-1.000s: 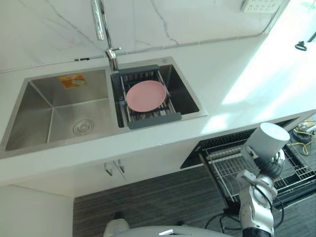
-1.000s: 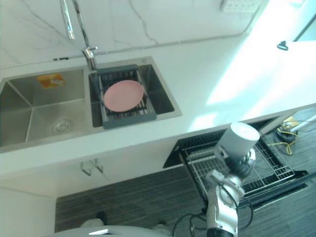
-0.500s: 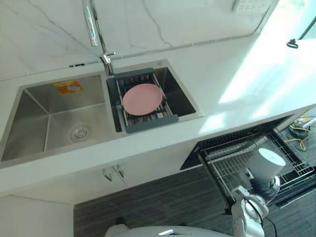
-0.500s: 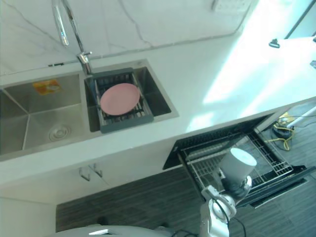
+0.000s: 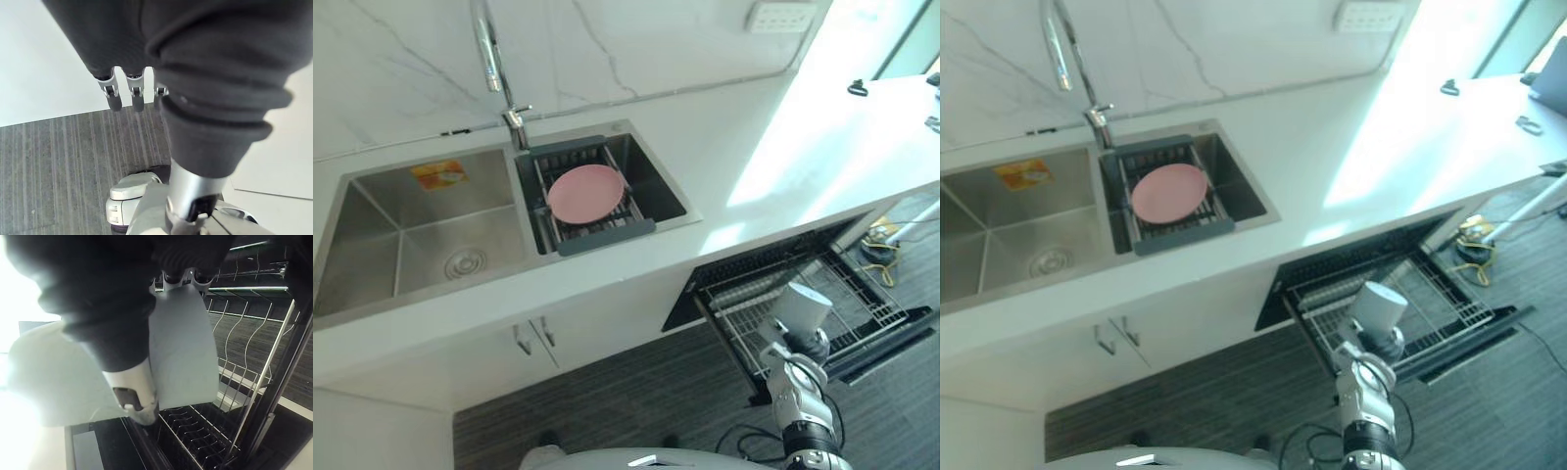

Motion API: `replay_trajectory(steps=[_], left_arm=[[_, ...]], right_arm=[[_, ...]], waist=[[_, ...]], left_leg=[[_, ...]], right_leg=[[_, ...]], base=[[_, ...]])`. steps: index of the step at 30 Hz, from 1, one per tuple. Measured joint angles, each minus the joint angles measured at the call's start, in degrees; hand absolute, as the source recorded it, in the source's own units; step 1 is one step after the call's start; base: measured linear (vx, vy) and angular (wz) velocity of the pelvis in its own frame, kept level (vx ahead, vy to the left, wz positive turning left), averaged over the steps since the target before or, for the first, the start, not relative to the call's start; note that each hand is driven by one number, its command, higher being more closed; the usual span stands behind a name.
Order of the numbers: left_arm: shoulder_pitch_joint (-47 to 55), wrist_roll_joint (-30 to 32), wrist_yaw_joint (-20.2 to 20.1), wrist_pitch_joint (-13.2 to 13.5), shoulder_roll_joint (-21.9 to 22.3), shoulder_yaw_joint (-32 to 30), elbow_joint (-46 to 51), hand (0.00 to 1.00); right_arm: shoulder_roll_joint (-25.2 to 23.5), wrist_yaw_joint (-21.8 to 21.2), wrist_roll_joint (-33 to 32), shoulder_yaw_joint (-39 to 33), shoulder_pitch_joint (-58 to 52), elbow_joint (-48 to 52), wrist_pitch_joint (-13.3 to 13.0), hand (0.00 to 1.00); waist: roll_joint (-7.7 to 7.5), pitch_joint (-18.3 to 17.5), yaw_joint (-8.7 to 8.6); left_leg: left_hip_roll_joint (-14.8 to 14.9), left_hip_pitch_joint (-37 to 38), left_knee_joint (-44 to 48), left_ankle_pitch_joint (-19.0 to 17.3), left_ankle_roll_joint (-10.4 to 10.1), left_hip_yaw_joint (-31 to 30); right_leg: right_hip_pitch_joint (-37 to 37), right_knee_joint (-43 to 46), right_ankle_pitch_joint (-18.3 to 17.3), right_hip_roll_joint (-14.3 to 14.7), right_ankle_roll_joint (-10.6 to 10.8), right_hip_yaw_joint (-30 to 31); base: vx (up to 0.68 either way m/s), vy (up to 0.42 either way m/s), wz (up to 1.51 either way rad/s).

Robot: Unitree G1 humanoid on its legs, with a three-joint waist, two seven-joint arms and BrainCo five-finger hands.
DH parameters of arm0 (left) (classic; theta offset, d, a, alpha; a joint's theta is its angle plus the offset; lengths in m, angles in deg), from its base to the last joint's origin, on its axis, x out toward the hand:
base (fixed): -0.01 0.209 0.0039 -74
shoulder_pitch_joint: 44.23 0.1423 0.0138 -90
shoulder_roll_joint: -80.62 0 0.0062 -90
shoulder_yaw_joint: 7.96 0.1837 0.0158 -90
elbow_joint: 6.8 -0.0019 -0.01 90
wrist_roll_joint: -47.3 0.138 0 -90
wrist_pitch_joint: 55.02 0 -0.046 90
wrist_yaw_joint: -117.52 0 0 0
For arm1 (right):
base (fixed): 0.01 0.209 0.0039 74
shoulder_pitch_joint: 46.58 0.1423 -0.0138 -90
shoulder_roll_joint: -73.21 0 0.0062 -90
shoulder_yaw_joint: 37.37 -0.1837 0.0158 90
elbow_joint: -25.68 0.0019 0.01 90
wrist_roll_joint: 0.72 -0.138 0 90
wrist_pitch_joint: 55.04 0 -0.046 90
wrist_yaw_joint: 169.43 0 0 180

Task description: Walk over to the sink, pick up the cup, carry it to the dishwasher, place the cup inside the dishwasher, then close the dishwasher door

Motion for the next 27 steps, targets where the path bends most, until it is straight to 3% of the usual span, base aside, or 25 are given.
replay_trajectory(steps=[4, 7, 13, 16, 23, 24, 27], left_arm=[[-1.6, 0.1, -0.6, 0.4, -0.1, 0.0, 0.1, 0.00], [-4.3, 0.1, -1.5, 0.2, -0.5, 0.1, 1.1, 0.00], [-7.6, -0.1, -1.7, -1.0, -0.6, 0.5, 2.3, 0.00], [-9.2, -0.1, -1.4, -1.9, -0.6, 0.6, 2.3, 0.00], [-11.1, -1.2, -1.0, -2.5, -1.3, 2.9, 3.7, 0.00], [-11.5, -1.2, -0.9, -2.5, -1.3, 3.3, 3.8, 0.00], [-12.0, -2.3, -0.8, -3.0, -1.5, 5.2, 3.8, 0.00]], right_arm=[[2.9, -1.9, 0.1, 1.3, 6.7, -2.9, 2.7, 1.00], [6.6, -2.2, 0.1, 1.2, 11.3, -3.1, 4.9, 1.00], [12.1, -3.2, 0.0, 1.3, 17.6, -3.1, 8.5, 1.00], [14.9, -3.4, -0.1, 1.5, 21.3, -3.2, 9.6, 1.00], [20.2, -3.4, -1.5, 5.9, 26.7, -5.9, 12.0, 1.00], [20.6, -3.4, -1.6, 6.0, 27.0, -6.0, 12.1, 0.00], [22.1, -4.0, -1.5, 6.8, 29.0, -7.2, 12.4, 0.00]], waist=[[0.43, 4.0, -0.28], [0.93, 8.1, -0.61], [2.48, 14.1, -1.25], [3.22, 16.6, -1.43], [4.16, 19.0, -1.72], [4.31, 19.2, -1.70], [4.64, 19.6, -1.91]], left_leg=[[-0.7, 0.5, 0.1, -0.2, 0.3, 2.5], [-1.0, -3.0, 2.8, -0.9, 0.5, 2.3], [-1.3, -9.8, 7.0, -2.0, 0.9, -1.2], [-1.3, -13.1, 10.3, -3.0, 1.5, -3.0], [-1.5, -17.1, 14.4, -5.5, 1.7, -6.0], [-1.5, -17.8, 15.2, -6.0, 1.6, -6.2], [-1.5, -20.4, 17.5, -6.7, 1.9, -6.6]], right_leg=[[-2.3, -0.1, 1.9, -0.2, -0.3, 3.8], [-5.1, -0.6, 3.2, -0.8, -0.8, 5.0], [-9.6, -1.8, 5.4, -1.0, -1.4, 5.1], [-11.3, -2.0, 6.9, -1.0, -0.4, 5.4], [-14.2, -1.6, 7.8, -1.1, -0.1, 6.4], [-14.5, -1.5, 7.8, -1.1, -0.1, 6.4], [-16.1, -1.3, 8.2, -1.3, -0.2, 6.4]], base=[[-0.11, 0.024, -0.45], [-0.16, 0.011, -0.18], [-0.09, -0.016, -0.01], [-0.02, -0.011, -0.05], [-0.01, 0.003, -0.07], [-0.07, 0.025, 0.02], [-0.06, 0.017, 0.03]])
